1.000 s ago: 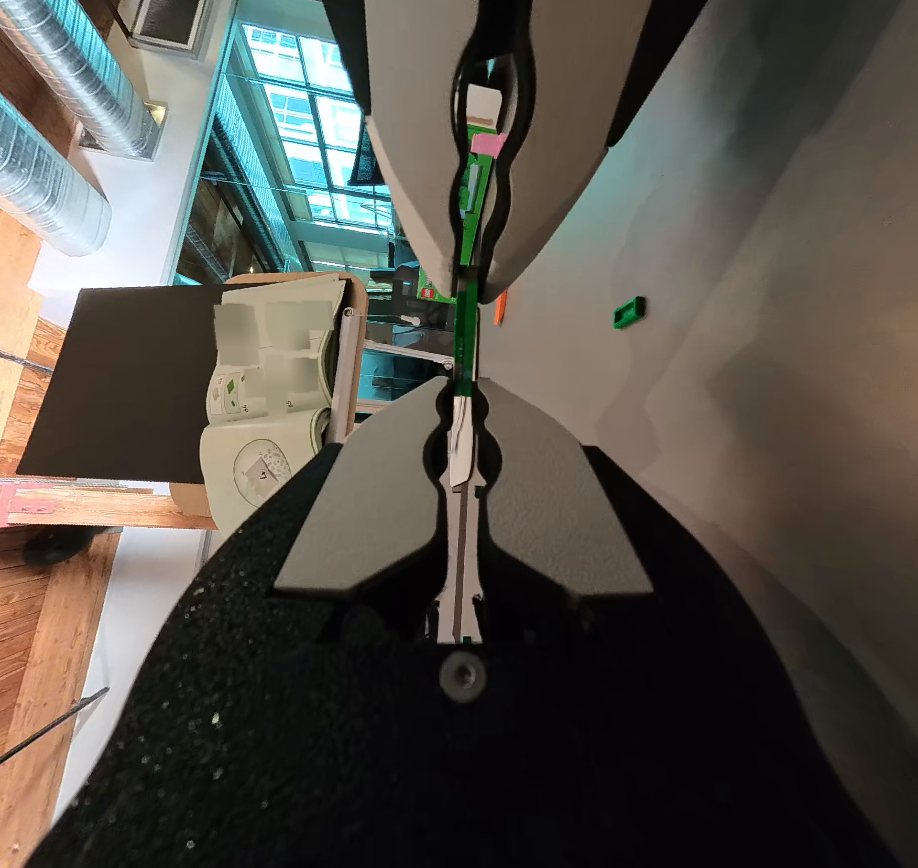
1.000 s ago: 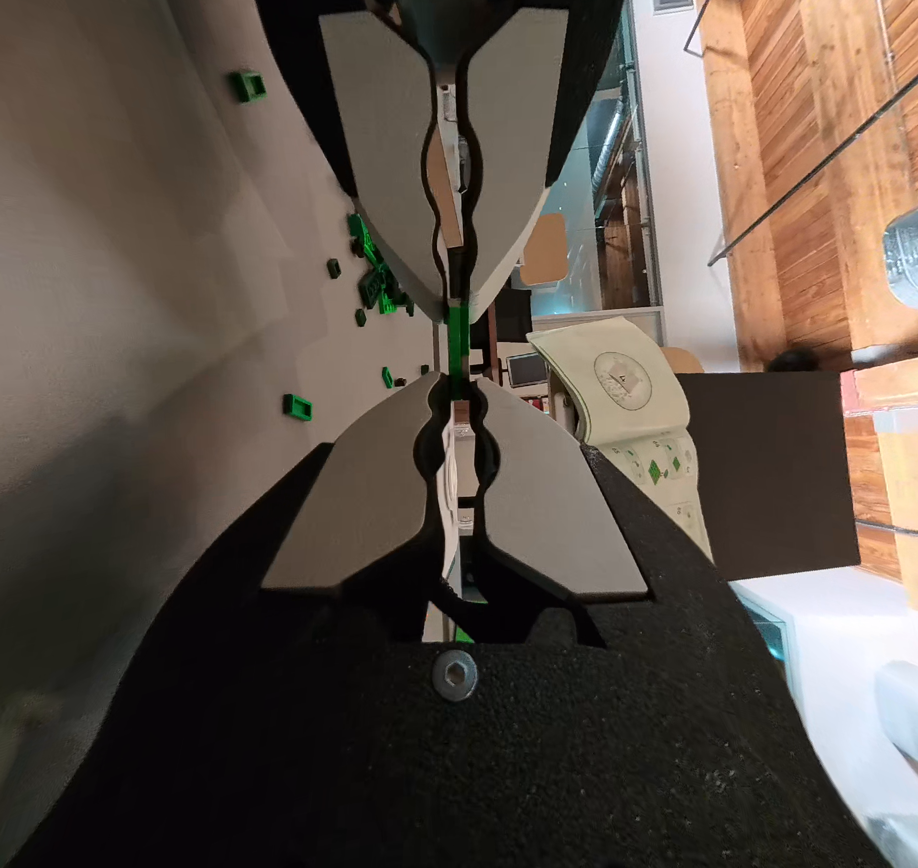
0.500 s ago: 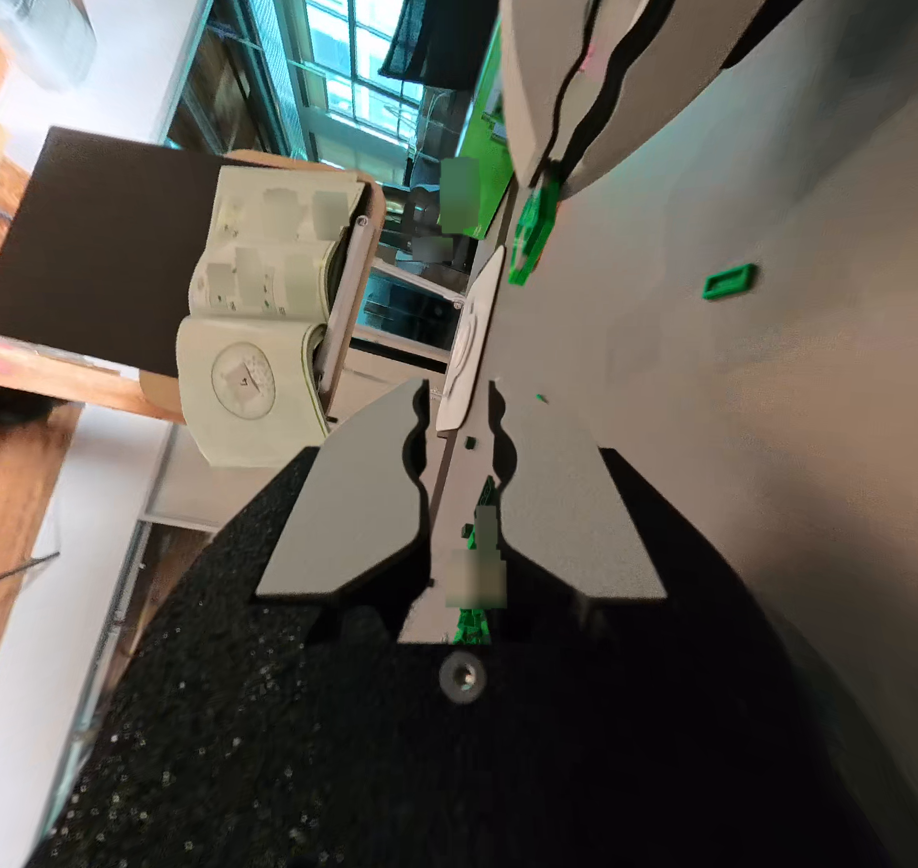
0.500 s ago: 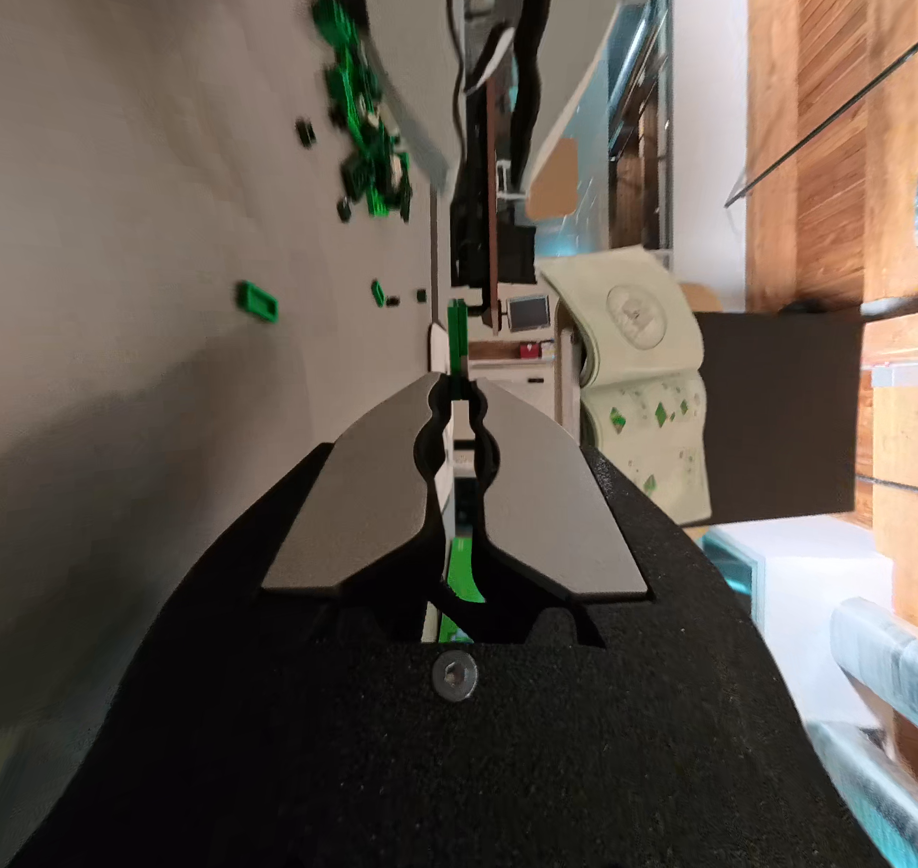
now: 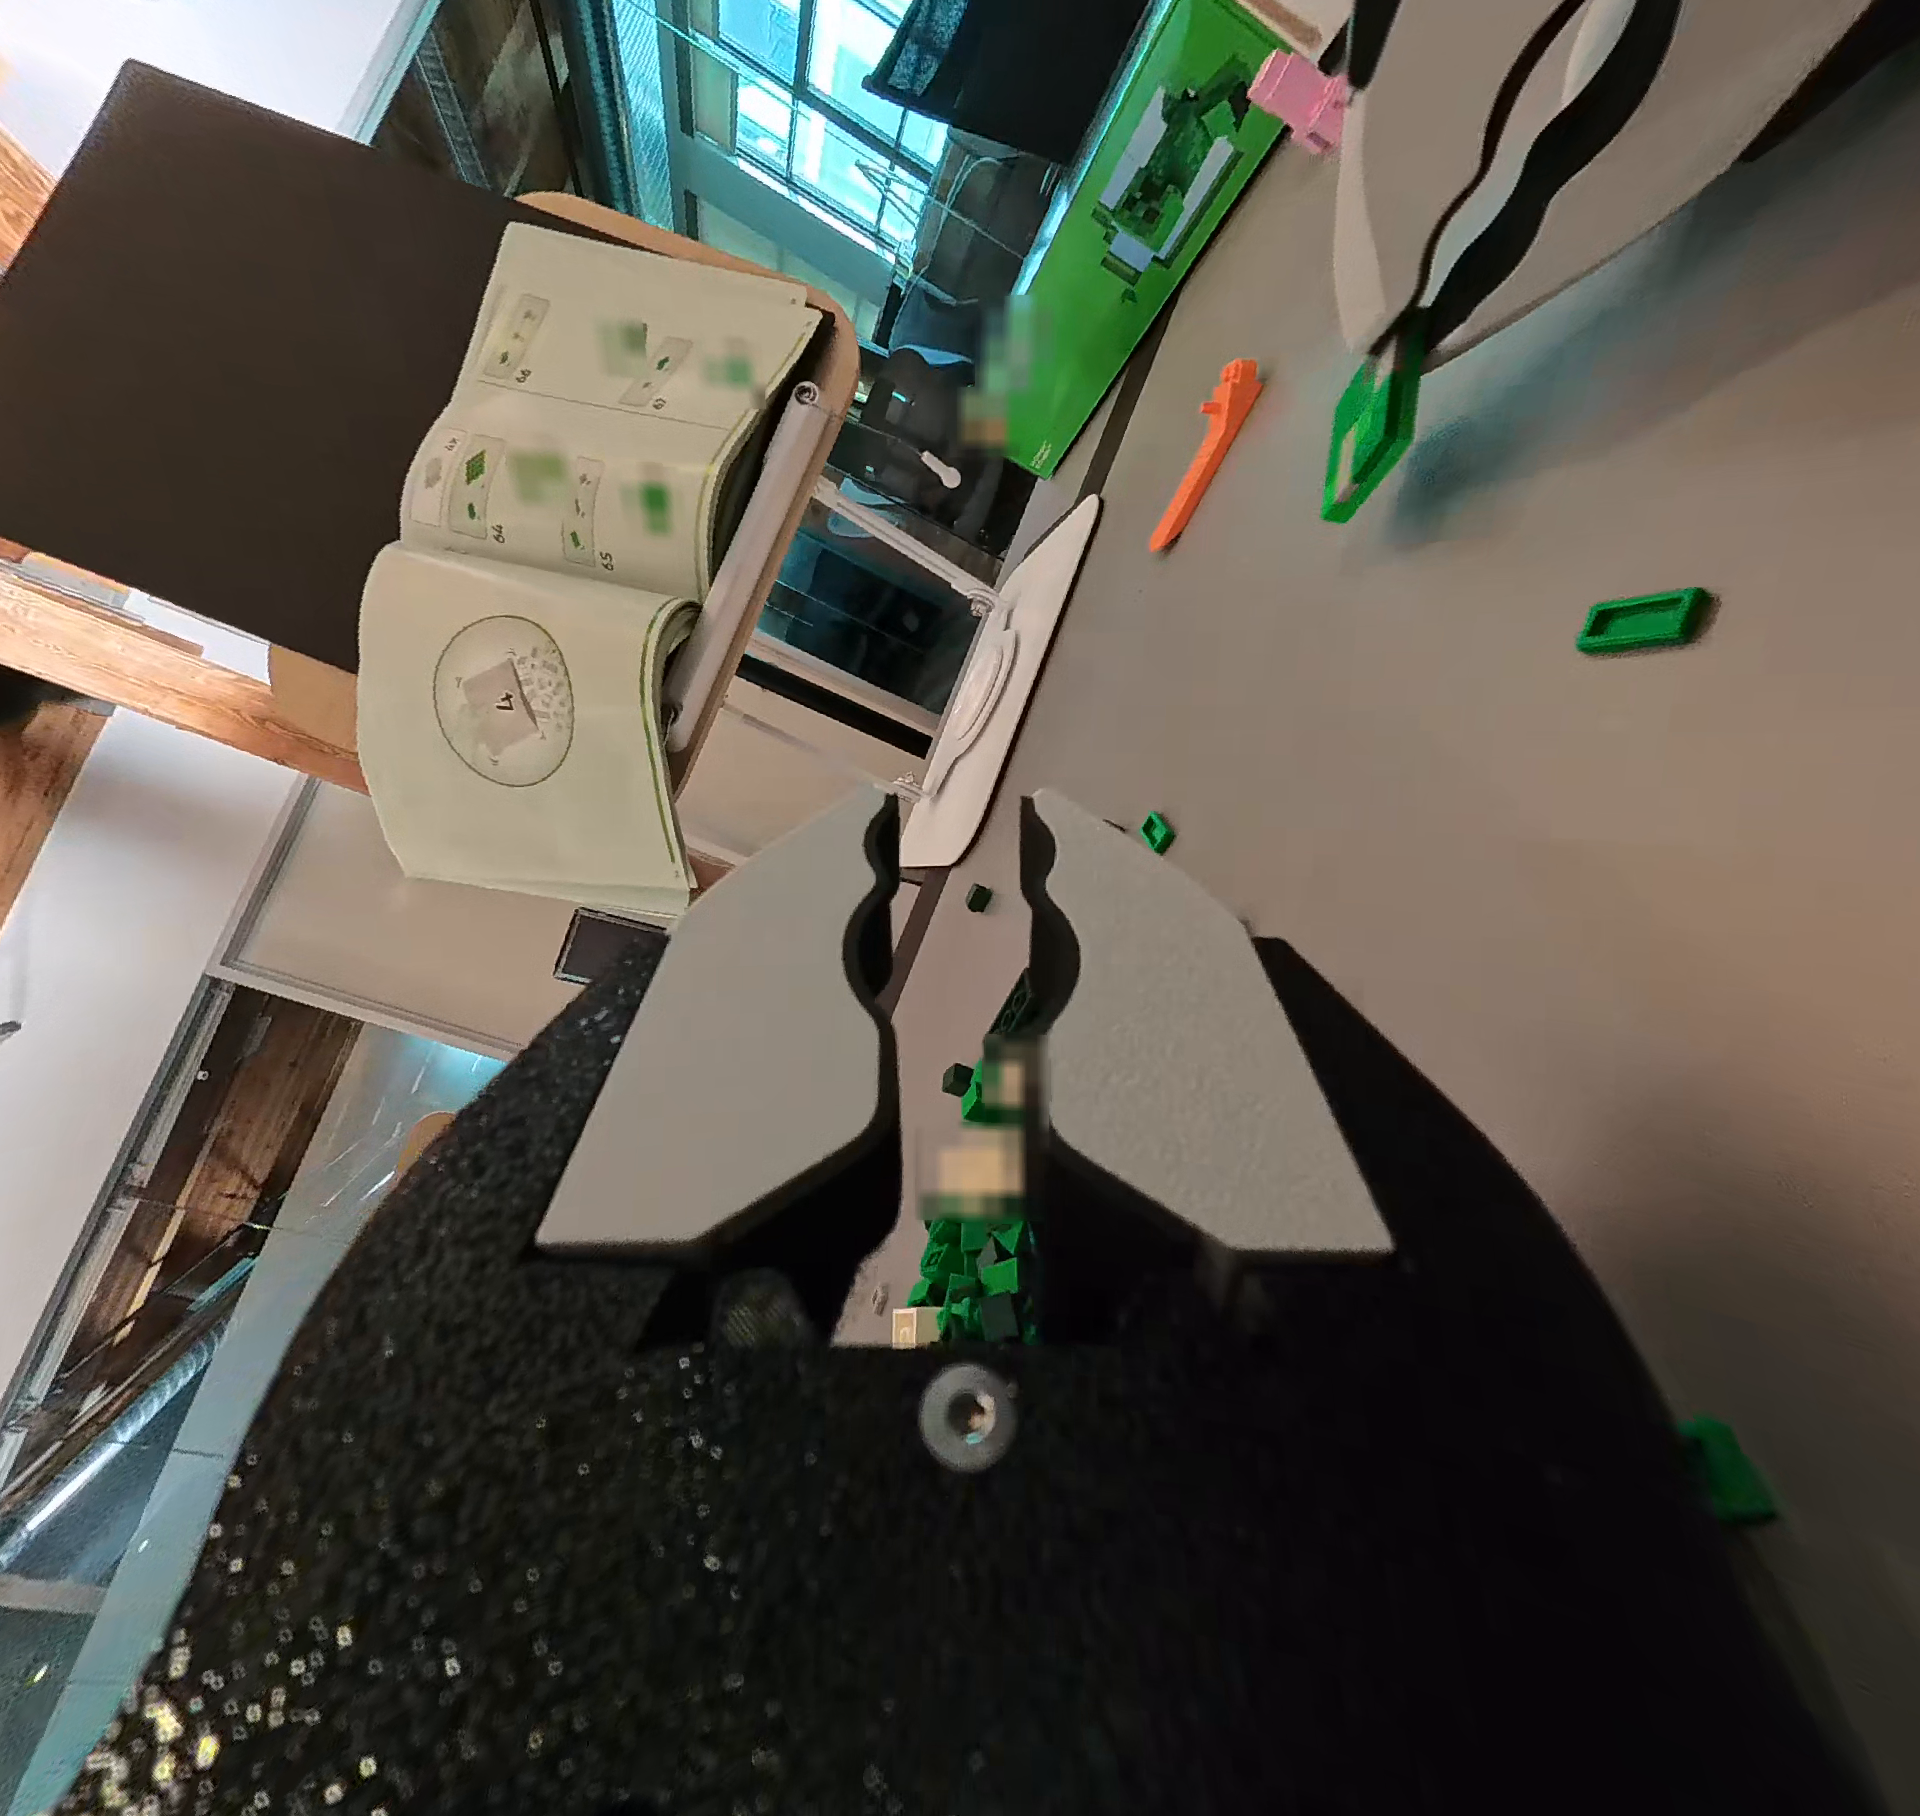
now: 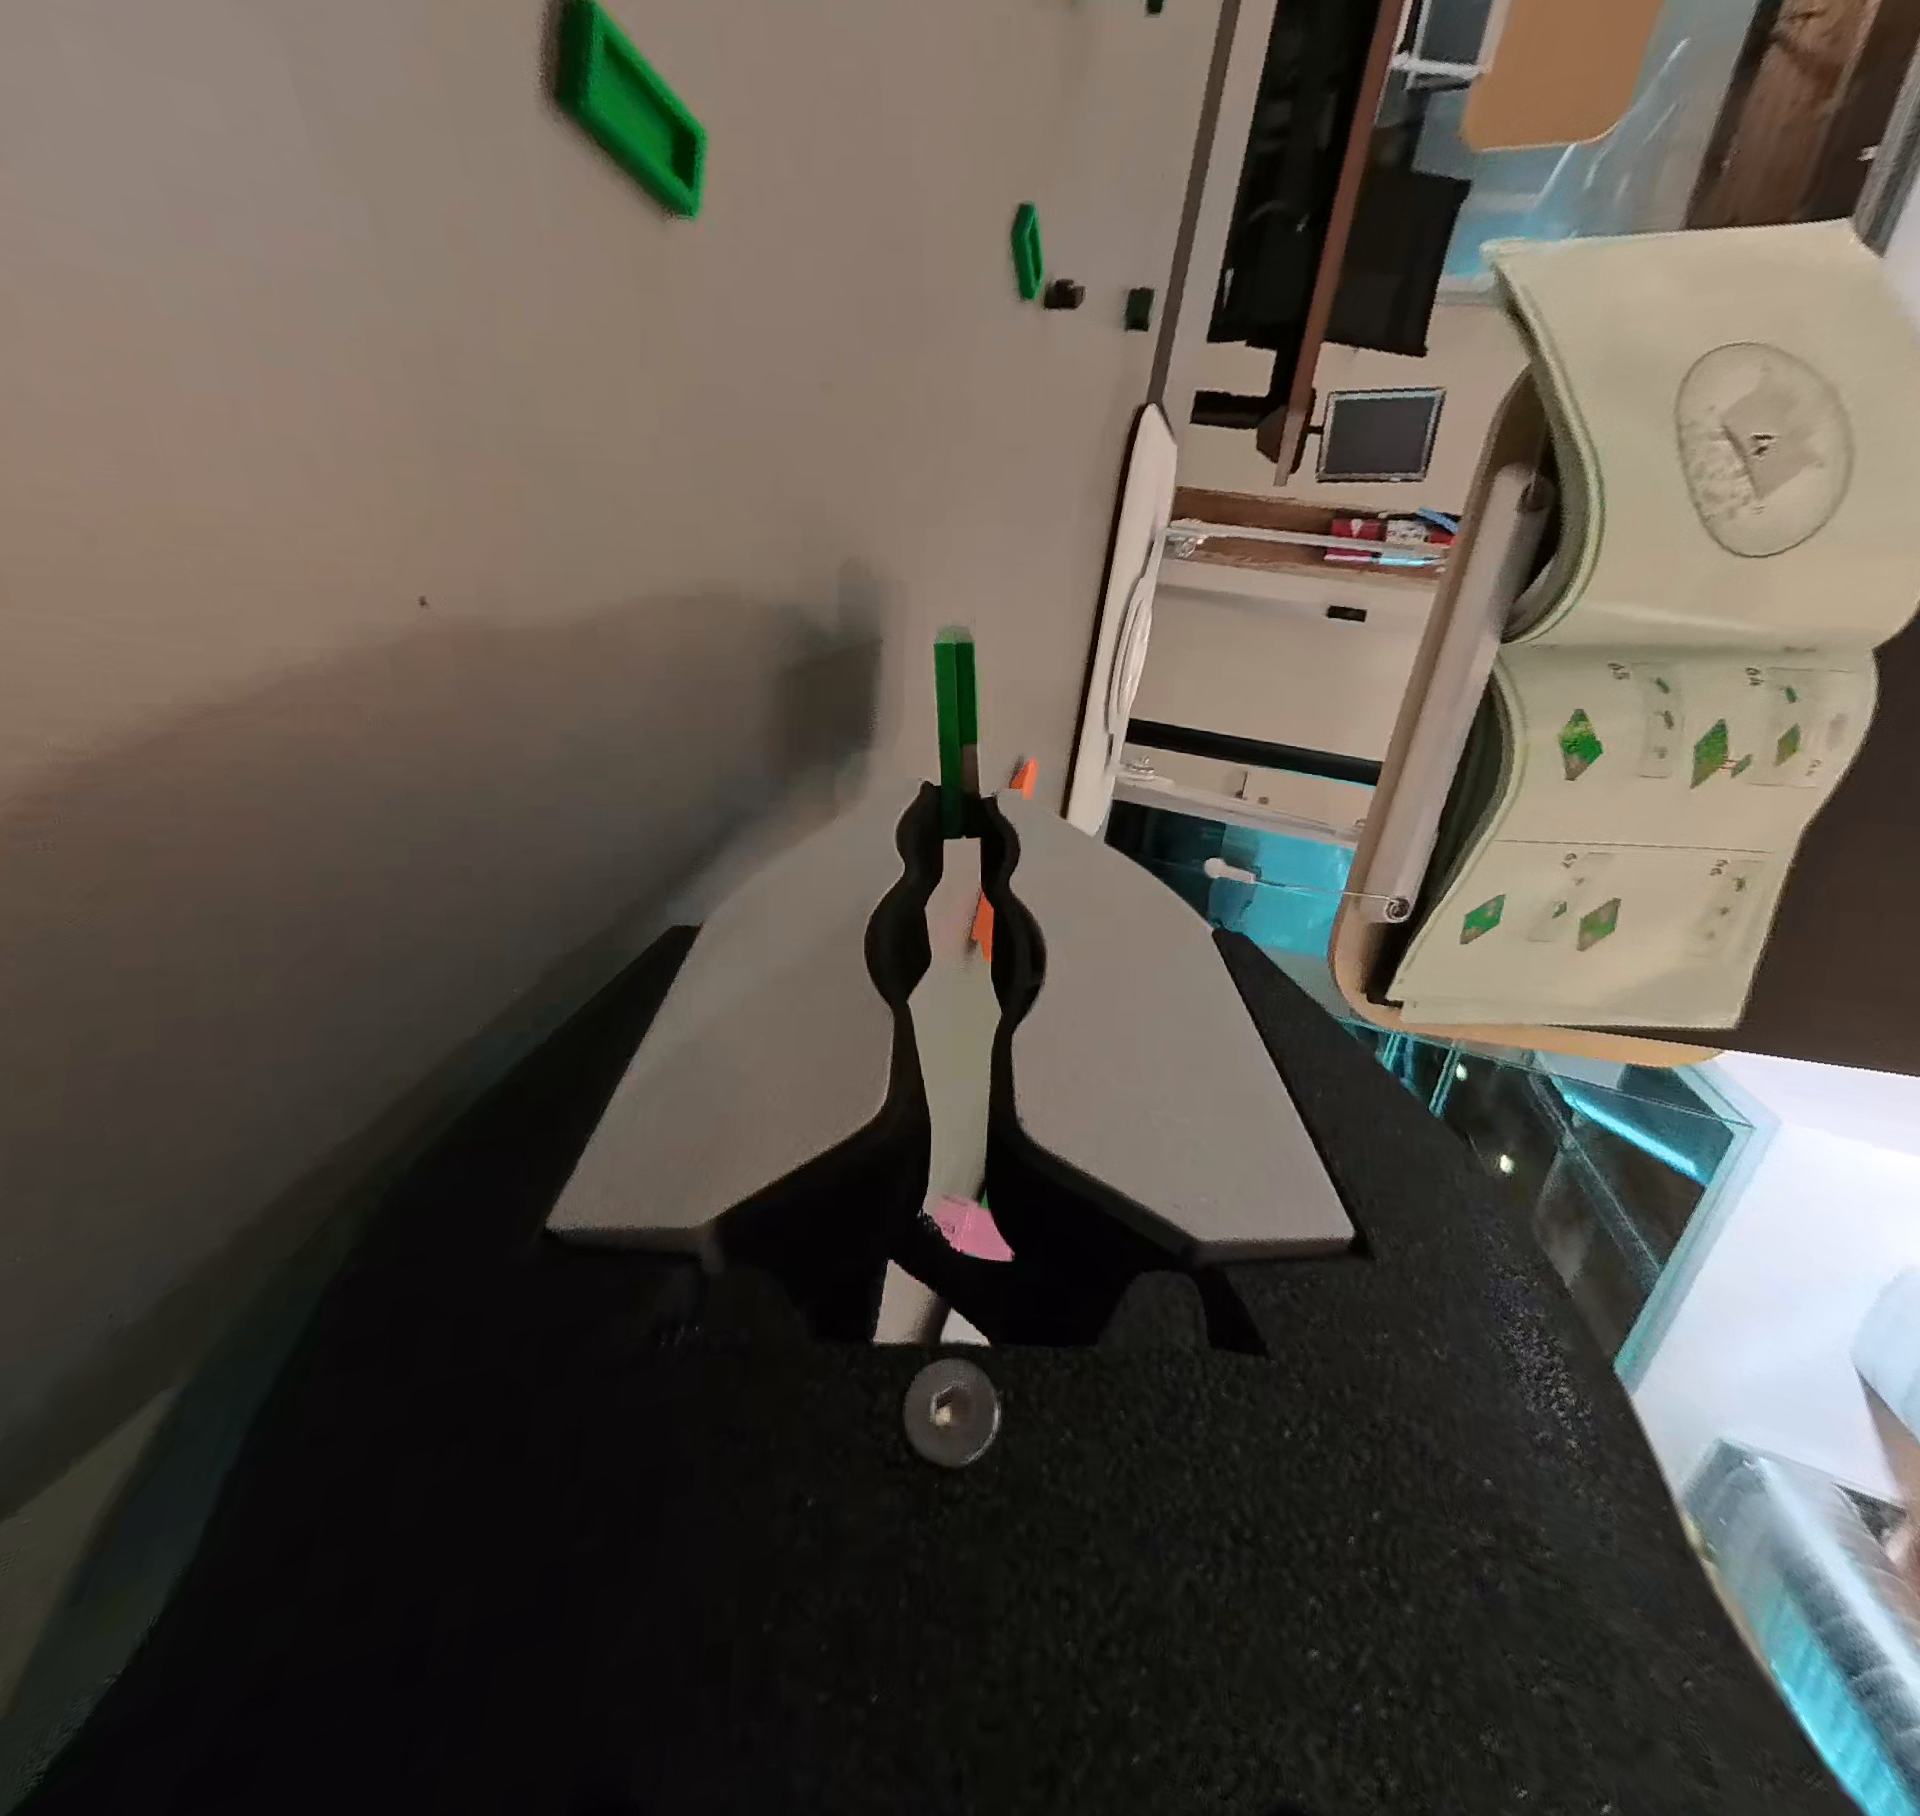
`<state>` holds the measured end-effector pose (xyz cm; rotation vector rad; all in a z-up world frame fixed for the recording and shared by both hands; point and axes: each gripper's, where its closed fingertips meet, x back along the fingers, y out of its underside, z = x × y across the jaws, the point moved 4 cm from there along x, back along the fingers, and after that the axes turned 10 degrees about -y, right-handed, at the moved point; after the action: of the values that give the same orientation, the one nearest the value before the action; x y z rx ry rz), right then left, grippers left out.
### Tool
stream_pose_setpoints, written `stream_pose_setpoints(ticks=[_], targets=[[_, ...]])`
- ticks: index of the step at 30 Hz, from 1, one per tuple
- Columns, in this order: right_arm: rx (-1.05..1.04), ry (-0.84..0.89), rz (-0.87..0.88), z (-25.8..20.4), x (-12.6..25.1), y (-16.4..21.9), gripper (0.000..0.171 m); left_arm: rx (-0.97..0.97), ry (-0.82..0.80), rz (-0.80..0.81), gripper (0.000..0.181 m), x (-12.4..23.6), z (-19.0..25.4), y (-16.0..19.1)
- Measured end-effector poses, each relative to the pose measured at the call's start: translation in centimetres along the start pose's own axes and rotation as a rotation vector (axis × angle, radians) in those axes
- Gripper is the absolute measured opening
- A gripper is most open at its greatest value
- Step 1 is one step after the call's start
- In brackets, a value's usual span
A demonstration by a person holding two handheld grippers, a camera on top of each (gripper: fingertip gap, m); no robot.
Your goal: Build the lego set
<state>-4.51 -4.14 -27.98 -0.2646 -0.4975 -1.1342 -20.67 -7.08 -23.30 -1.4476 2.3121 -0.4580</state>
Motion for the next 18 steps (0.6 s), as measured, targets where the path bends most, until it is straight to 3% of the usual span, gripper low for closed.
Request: stream_pose_setpoints(ticks=[18], targets=[[0.029,-0.032,-0.075,-0.74,-0.39,1.02,0.006,0.054,0.001,-0.018,0.021,-0.19,-0.29,0.54]])
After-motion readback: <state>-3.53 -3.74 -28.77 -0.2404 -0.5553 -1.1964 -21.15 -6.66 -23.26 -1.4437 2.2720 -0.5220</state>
